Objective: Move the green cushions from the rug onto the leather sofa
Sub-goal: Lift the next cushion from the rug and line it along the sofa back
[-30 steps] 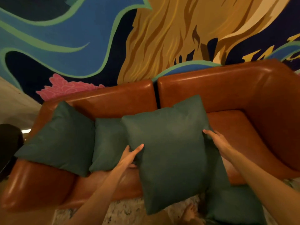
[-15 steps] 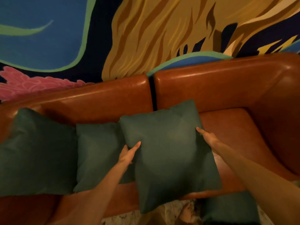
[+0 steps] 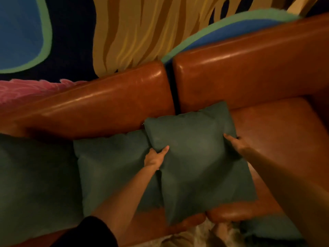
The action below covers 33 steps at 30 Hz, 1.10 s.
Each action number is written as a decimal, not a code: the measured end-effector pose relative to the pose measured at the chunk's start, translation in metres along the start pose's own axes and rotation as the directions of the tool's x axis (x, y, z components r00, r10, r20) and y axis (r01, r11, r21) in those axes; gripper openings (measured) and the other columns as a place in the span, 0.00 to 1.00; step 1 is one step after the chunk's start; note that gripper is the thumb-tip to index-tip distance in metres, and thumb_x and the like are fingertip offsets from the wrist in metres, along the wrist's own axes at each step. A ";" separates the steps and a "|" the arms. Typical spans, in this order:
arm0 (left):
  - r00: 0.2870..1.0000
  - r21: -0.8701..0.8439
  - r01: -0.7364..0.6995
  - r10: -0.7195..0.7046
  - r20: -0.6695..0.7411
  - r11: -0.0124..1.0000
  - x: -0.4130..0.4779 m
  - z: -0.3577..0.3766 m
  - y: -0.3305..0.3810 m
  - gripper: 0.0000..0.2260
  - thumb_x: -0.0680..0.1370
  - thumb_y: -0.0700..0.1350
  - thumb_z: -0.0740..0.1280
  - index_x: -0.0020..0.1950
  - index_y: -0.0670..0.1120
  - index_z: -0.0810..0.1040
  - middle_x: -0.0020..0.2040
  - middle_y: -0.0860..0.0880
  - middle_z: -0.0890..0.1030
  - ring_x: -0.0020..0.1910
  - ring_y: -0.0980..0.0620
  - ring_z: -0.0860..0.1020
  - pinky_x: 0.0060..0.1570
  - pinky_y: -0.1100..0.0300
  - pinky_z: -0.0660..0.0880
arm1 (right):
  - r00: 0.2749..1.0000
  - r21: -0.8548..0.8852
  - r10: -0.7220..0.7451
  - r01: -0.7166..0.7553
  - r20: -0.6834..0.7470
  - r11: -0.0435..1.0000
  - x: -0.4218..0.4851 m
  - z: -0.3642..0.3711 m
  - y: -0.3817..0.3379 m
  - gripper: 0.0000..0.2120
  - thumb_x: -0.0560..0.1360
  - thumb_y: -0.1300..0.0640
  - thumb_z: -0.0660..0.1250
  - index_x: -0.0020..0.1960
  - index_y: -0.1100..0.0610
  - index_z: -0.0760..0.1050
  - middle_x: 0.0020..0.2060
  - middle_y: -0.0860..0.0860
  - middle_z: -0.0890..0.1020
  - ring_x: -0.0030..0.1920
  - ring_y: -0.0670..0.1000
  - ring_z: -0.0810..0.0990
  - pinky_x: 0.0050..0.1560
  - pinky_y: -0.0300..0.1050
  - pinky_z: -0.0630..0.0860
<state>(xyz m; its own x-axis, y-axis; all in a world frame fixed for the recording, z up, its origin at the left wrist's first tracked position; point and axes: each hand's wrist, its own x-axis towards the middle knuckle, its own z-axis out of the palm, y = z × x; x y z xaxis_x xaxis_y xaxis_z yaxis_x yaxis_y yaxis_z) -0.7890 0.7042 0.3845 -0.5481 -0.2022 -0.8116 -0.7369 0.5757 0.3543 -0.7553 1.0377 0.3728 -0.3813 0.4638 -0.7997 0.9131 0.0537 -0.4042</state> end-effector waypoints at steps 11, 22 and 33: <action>1.000 0.125 -0.003 0.003 0.002 0.992 0.006 0.028 -0.004 0.39 0.69 0.66 0.67 0.72 0.46 0.63 0.67 0.41 0.74 0.62 0.39 0.75 0.54 0.46 0.78 | 0.983 -0.332 -0.172 0.185 0.070 0.925 -0.018 0.017 0.041 0.27 0.74 0.48 0.70 0.66 0.64 0.72 0.63 0.62 0.78 0.65 0.62 0.75 0.66 0.52 0.71; 0.992 -0.165 -0.028 0.048 0.117 0.986 -0.083 0.008 -0.025 0.10 0.76 0.41 0.65 0.57 0.46 0.76 0.50 0.46 0.79 0.36 0.52 0.77 0.35 0.61 0.71 | 0.932 -0.131 -0.333 0.351 0.144 0.927 -0.120 -0.019 0.059 0.03 0.75 0.65 0.67 0.48 0.61 0.79 0.41 0.53 0.79 0.40 0.43 0.79 0.44 0.39 0.71; 0.914 -0.250 -0.229 0.296 0.278 0.941 -0.272 0.101 -0.052 0.07 0.80 0.40 0.60 0.46 0.49 0.75 0.33 0.54 0.82 0.24 0.61 0.78 0.27 0.67 0.69 | 0.836 0.026 -0.502 0.510 0.223 0.860 -0.246 -0.099 0.165 0.12 0.76 0.72 0.60 0.40 0.59 0.74 0.31 0.54 0.79 0.26 0.39 0.78 0.33 0.31 0.75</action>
<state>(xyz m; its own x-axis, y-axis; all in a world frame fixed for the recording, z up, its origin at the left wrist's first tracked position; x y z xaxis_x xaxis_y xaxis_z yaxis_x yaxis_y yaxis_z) -0.5620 0.8098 0.5396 -0.6091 0.2065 -0.7657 -0.6667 0.3895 0.6354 -0.4967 1.0194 0.5472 -0.8093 0.1633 -0.5643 0.5871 0.2595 -0.7668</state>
